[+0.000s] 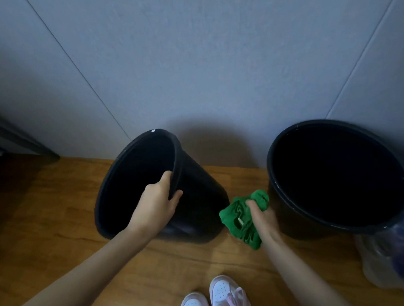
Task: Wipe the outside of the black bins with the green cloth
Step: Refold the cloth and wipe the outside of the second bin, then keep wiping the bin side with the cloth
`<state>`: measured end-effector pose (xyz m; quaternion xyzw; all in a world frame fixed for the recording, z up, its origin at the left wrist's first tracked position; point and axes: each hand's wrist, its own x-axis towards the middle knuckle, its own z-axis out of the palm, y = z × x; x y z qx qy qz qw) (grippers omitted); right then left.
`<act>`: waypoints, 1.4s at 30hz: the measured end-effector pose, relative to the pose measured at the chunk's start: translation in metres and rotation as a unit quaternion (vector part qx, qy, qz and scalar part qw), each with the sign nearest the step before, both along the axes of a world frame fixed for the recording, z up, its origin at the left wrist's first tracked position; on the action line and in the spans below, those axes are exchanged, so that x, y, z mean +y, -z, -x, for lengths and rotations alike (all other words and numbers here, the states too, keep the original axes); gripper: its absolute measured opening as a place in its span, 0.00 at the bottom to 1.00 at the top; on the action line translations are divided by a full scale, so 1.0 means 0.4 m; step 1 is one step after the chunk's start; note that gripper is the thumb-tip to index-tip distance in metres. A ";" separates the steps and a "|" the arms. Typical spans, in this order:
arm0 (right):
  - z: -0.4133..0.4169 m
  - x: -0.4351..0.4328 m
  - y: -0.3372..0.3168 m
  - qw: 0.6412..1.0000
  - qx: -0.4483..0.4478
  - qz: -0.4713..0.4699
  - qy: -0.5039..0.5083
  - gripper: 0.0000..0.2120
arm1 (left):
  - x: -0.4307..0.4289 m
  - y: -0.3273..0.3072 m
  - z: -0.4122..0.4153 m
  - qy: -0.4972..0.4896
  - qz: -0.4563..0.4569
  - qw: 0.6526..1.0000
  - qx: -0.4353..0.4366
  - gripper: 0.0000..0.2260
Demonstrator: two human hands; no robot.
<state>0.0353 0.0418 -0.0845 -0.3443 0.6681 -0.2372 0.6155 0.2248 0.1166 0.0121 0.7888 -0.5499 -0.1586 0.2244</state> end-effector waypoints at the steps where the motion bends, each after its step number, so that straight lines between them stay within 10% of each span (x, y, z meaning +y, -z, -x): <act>1: 0.003 0.003 -0.011 0.999 -0.028 -0.024 0.016 0.13 | -0.005 0.007 0.006 0.014 -0.012 1.000 -0.013 0.12; 10: 0.058 0.000 -0.116 0.945 -0.280 -0.151 0.070 0.13 | -0.061 0.058 0.075 0.064 -0.099 0.984 -0.130 0.10; 20: 0.133 -0.005 -0.206 0.923 -0.359 -0.118 0.075 0.14 | -0.082 0.104 0.149 0.108 -0.185 0.966 -0.143 0.16; 25: 0.192 -0.013 -0.267 0.919 -0.379 -0.072 0.077 0.16 | -0.080 0.079 0.186 0.120 -0.250 0.960 -0.048 0.27; 30: 0.259 -0.009 -0.343 0.923 -0.376 -0.039 0.070 0.19 | -0.123 -0.073 0.289 0.133 -0.062 0.984 0.100 0.29; 35: 0.369 0.023 -0.439 0.921 -0.382 0.017 0.078 0.14 | -0.154 -0.133 0.436 0.110 -0.186 0.828 0.517 0.44; 42: 0.595 0.028 -0.500 0.913 -0.355 0.111 0.167 0.16 | -0.177 -0.185 0.645 0.111 -0.147 0.741 0.646 0.16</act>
